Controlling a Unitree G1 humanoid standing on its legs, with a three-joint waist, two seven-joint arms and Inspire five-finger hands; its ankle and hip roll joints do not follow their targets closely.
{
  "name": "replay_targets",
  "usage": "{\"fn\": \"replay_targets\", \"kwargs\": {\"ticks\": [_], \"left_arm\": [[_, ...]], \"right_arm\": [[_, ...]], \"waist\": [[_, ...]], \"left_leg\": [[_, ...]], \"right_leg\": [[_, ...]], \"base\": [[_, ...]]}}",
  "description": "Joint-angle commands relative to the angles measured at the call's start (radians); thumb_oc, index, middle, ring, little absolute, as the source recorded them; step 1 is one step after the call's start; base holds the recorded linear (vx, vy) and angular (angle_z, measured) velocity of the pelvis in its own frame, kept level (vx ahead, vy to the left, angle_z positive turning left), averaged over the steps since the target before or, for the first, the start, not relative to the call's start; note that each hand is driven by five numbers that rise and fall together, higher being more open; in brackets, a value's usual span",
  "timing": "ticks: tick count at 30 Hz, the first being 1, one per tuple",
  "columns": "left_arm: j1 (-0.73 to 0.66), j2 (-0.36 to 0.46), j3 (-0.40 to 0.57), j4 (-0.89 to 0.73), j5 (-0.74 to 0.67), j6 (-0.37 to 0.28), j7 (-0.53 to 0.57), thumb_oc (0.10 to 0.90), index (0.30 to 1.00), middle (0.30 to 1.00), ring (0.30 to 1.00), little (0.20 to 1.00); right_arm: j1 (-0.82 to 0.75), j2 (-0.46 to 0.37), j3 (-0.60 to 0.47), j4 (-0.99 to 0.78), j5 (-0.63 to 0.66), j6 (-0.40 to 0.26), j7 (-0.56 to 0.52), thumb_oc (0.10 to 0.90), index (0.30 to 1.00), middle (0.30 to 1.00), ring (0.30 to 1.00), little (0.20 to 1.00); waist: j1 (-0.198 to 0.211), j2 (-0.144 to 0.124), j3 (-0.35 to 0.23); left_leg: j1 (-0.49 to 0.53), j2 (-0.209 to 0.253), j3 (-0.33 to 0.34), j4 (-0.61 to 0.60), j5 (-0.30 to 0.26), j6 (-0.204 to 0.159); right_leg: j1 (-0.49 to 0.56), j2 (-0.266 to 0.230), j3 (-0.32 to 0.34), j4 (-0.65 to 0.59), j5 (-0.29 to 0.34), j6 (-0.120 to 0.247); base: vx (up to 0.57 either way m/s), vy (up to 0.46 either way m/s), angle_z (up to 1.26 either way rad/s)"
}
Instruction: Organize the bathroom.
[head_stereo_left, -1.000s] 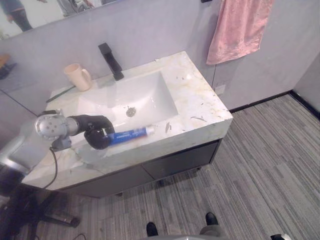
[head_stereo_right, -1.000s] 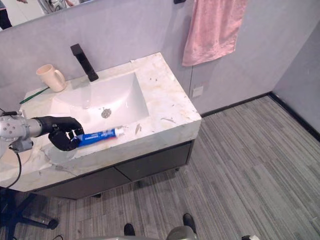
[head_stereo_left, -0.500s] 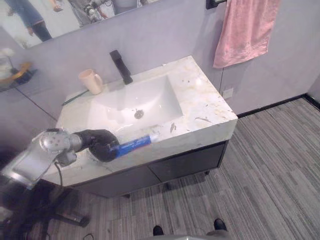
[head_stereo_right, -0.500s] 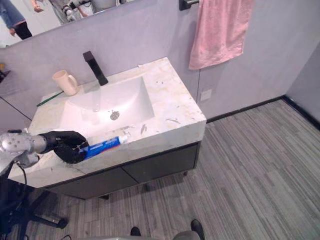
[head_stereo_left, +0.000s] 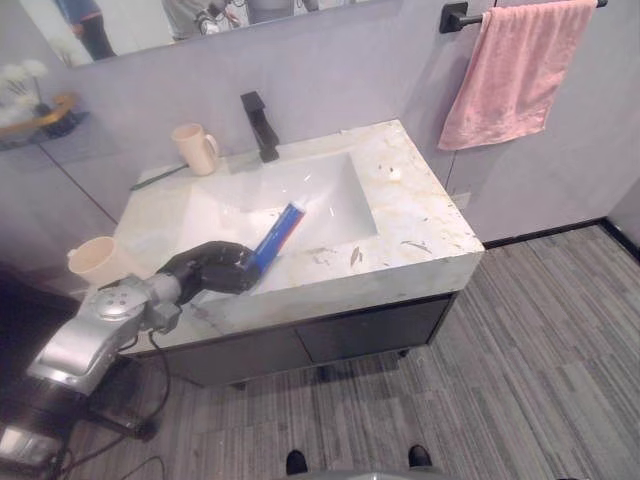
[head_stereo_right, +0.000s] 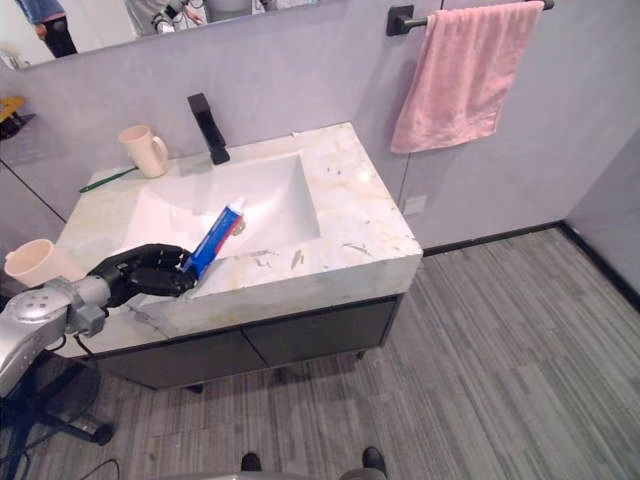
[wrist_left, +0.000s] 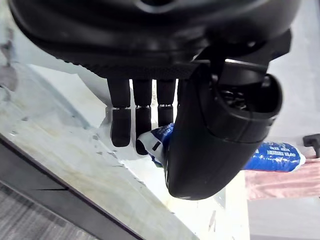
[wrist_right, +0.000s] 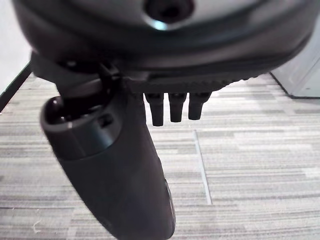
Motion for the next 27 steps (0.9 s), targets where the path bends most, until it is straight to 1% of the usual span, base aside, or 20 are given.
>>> {"fn": "replay_targets", "kwargs": {"ticks": [1, 2, 4, 5, 6, 7, 9, 10, 11, 12, 13, 14, 15, 16, 18, 19, 20, 22, 24, 27], "left_arm": [[-0.099, 0.001, 0.102, -0.017, -0.086, -0.09, 0.021, 0.4, 0.3, 0.3, 0.3, 0.3], [-0.101, -0.003, 0.112, -0.027, -0.098, -0.117, 0.031, 0.4, 0.3, 0.3, 0.3, 0.3], [-0.098, -0.005, 0.123, -0.038, -0.1, -0.132, 0.036, 0.4, 0.3, 0.3, 0.3, 0.3], [-0.091, -0.005, 0.142, -0.054, -0.1, -0.162, 0.05, 0.4, 0.3, 0.3, 0.3, 0.3], [-0.088, -0.006, 0.149, -0.059, -0.097, -0.169, 0.053, 0.4, 0.3, 0.3, 0.3, 0.3], [-0.081, -0.009, 0.166, -0.063, -0.093, -0.184, 0.054, 0.4, 0.3, 0.3, 0.3, 0.3], [-0.078, -0.013, 0.191, -0.065, -0.078, -0.2, 0.056, 0.4, 0.3, 0.3, 0.3, 0.3], [-0.079, -0.017, 0.203, -0.067, -0.072, -0.212, 0.059, 0.4, 0.3, 0.3, 0.3, 0.3], [-0.08, -0.016, 0.209, -0.068, -0.071, -0.211, 0.056, 0.4, 0.3, 0.3, 0.3, 0.3], [-0.087, -0.014, 0.218, -0.071, -0.071, -0.206, 0.055, 0.4, 0.3, 0.3, 0.3, 0.3], [-0.089, -0.014, 0.218, -0.073, -0.07, -0.204, 0.056, 0.4, 0.3, 0.3, 0.3, 0.3], [-0.102, -0.015, 0.214, -0.075, -0.058, -0.199, 0.057, 0.4, 0.3, 0.3, 0.3, 0.3], [-0.106, -0.014, 0.212, -0.072, -0.06, -0.198, 0.056, 0.4, 0.3, 0.3, 0.3, 0.3], [-0.113, -0.018, 0.206, -0.064, -0.05, -0.2, 0.053, 0.4, 0.3, 0.3, 0.3, 0.3], [-0.112, -0.02, 0.203, -0.061, -0.043, -0.201, 0.054, 0.4, 0.3, 0.3, 0.3, 0.3], [-0.111, -0.027, 0.193, -0.057, -0.038, -0.204, 0.065, 0.4, 0.3, 0.3, 0.3, 0.3], [-0.111, -0.029, 0.189, -0.052, -0.034, -0.21, 0.066, 0.4, 0.3, 0.3, 0.3, 0.3], [-0.127, -0.045, 0.163, -0.034, -0.024, -0.231, 0.096, 0.4, 0.3, 0.3, 0.3, 0.3], [-0.142, -0.051, 0.15, -0.02, -0.017, -0.251, 0.117, 0.4, 0.3, 0.3, 0.3, 0.3], [-0.173, -0.052, 0.138, 0.013, -0.006, -0.313, 0.172, 0.4, 0.3, 0.3, 0.3, 0.3]], "right_arm": [[0.009, -0.044, -0.06, -0.01, 0.09, -0.018, -0.099, 0.8, 0.9, 0.9, 0.9, 0.9], [0.011, -0.05, -0.088, -0.019, 0.127, -0.039, -0.115, 0.8, 0.9, 0.9, 0.9, 0.9], [0.015, -0.056, -0.119, -0.041, 0.163, -0.053, -0.133, 0.8, 0.9, 0.9, 0.9, 0.9], [0.023, -0.068, -0.163, -0.09, 0.22, -0.069, -0.163, 0.8, 0.9, 0.9, 0.9, 0.9], [0.026, -0.073, -0.179, -0.11, 0.234, -0.068, -0.167, 0.8, 0.9, 0.9, 0.9, 0.9], [0.033, -0.082, -0.212, -0.153, 0.272, -0.091, -0.195, 0.8, 0.9, 0.9, 0.9, 0.9], [0.04, -0.113, -0.285, -0.231, 0.315, -0.108, -0.216, 0.8, 0.9, 0.9, 0.9, 0.9], [0.042, -0.139, -0.331, -0.274, 0.323, -0.146, -0.235, 0.8, 0.9, 0.9, 0.9, 0.9], [0.038, -0.155, -0.352, -0.295, 0.314, -0.143, -0.24, 0.8, 0.9, 0.9, 0.9, 0.9], [0.021, -0.208, -0.407, -0.361, 0.281, -0.134, -0.269, 0.8, 0.9, 0.9, 0.9, 0.9], [0.017, -0.219, -0.417, -0.374, 0.273, -0.13, -0.275, 0.8, 0.9, 0.9, 0.9, 0.9], [-0.013, -0.264, -0.455, -0.437, 0.224, -0.113, -0.298, 0.8, 0.9, 0.9, 0.9, 0.9], [-0.028, -0.284, -0.465, -0.459, 0.194, -0.123, -0.306, 0.8, 0.9, 0.9, 0.9, 0.9], [-0.056, -0.316, -0.474, -0.527, 0.152, -0.106, -0.32, 0.8, 0.9, 0.9, 0.9, 0.9], [-0.08, -0.339, -0.476, -0.603, 0.138, -0.067, -0.33, 0.8, 0.9, 0.9, 0.9, 0.9], [-0.127, -0.373, -0.474, -0.73, 0.068, -0.039, -0.343, 0.8, 0.9, 0.9, 0.9, 0.9], [-0.142, -0.382, -0.47, -0.762, 0.061, -0.027, -0.344, 0.8, 0.9, 0.9, 0.9, 0.9], [-0.229, -0.415, -0.433, -0.858, 0.012, -0.025, -0.311, 0.8, 0.9, 0.9, 0.9, 0.9], [-0.283, -0.429, -0.399, -0.885, 0.012, -0.03, -0.277, 0.8, 0.9, 0.9, 0.9, 0.9], [-0.389, -0.46, -0.322, -0.931, 0.023, -0.036, -0.181, 0.8, 0.9, 0.9, 0.9, 0.9]], "waist": [[-0.018, 0.012, -0.002], [-0.019, 0.007, -0.003], [-0.019, 0.0, -0.005], [-0.02, -0.009, -0.007], [-0.021, -0.013, -0.008], [-0.022, -0.02, -0.009], [-0.026, -0.031, -0.013], [-0.027, -0.035, -0.016], [-0.027, -0.038, -0.017], [-0.026, -0.042, -0.019], [-0.026, -0.042, -0.021], [-0.021, -0.044, -0.026], [-0.018, -0.045, -0.028], [-0.014, -0.045, -0.031], [-0.012, -0.046, -0.033], [-0.008, -0.046, -0.038], [-0.007, -0.046, -0.04], [0.004, -0.047, -0.05], [0.01, -0.05, -0.055], [0.017, -0.058, -0.066]], "left_leg": [[0.023, 0.074, 0.035, 0.023, -0.021, 0.018], [0.026, 0.076, 0.034, 0.02, -0.021, 0.018], [0.03, 0.077, 0.034, 0.016, -0.022, 0.017], [0.032, 0.08, 0.031, 0.014, -0.022, 0.016], [0.033, 0.08, 0.03, 0.013, -0.023, 0.016], [0.034, 0.082, 0.029, 0.012, -0.023, 0.015], [0.035, 0.085, 0.028, 0.01, -0.024, 0.013], [0.037, 0.087, 0.026, 0.009, -0.025, 0.012], [0.037, 0.087, 0.025, 0.009, -0.026, 0.011], [0.04, 0.089, 0.02, 0.007, -0.028, 0.01], [0.04, 0.089, 0.019, 0.007, -0.028, 0.009], [0.04, 0.09, 0.014, 0.006, -0.03, 0.009], [0.04, 0.09, 0.012, 0.005, -0.031, 0.008], [0.041, 0.09, 0.007, 0.004, -0.032, 0.009], [0.041, 0.089, 0.005, 0.004, -0.034, 0.009], [0.041, 0.089, 0.001, 0.004, -0.037, 0.011], [0.041, 0.089, 0.0, 0.004, -0.038, 0.01], [0.041, 0.088, -0.003, 0.004, -0.041, 0.009], [0.042, 0.089, -0.004, 0.004, -0.041, 0.007], [0.045, 0.092, -0.004, 0.004, -0.039, 0.003]], "right_leg": [[-0.06, -0.041, -0.01, 0.075, -0.043, 0.012], [-0.057, -0.04, -0.011, 0.072, -0.042, 0.012], [-0.054, -0.039, -0.012, 0.069, -0.04, 0.012], [-0.052, -0.037, -0.013, 0.067, -0.039, 0.012], [-0.051, -0.036, -0.014, 0.066, -0.039, 0.012], [-0.049, -0.035, -0.014, 0.063, -0.038, 0.011], [-0.046, -0.033, -0.016, 0.059, -0.037, 0.01], [-0.043, -0.032, -0.019, 0.056, -0.036, 0.01], [-0.042, -0.032, -0.019, 0.054, -0.036, 0.009], [-0.037, -0.03, -0.021, 0.05, -0.037, 0.009], [-0.037, -0.029, -0.022, 0.049, -0.037, 0.008], [-0.035, -0.027, -0.024, 0.046, -0.038, 0.007], [-0.033, -0.026, -0.025, 0.044, -0.038, 0.007], [-0.031, -0.024, -0.025, 0.039, -0.037, 0.006], [-0.03, -0.022, -0.023, 0.037, -0.038, 0.006], [-0.031, -0.018, -0.019, 0.035, -0.042, 0.004], [-0.03, -0.018, -0.019, 0.034, -0.042, 0.004], [-0.027, -0.014, -0.017, 0.029, -0.046, 0.002], [-0.025, -0.013, -0.019, 0.027, -0.047, 0.001], [-0.021, -0.011, -0.022, 0.025, -0.052, -0.001]], "base": [[0.0, -0.049, 0.01], [0.0, -0.059, -0.01], [0.0, -0.059, -0.01], [0.0, -0.065, 0.01], [-0.01, -0.072, 0.02], [-0.01, -0.052, 0.01], [-0.01, -0.05, -0.01], [-0.01, -0.034, -0.02], [0.0, 0.0, 0.0], [0.0, 0.0, 0.0], [0.0, 0.0, 0.0], [0.0, 0.0, 0.0], [0.0, 0.0, 0.0], [0.0, 0.0, 0.0], [0.0, 0.0, 0.0], [0.0, 0.0, 0.0], [0.0, 0.0, 0.0], [0.0, 0.007, -0.05], [0.0, 0.002, -0.02], [0.0, -0.003, 0.01]]}}
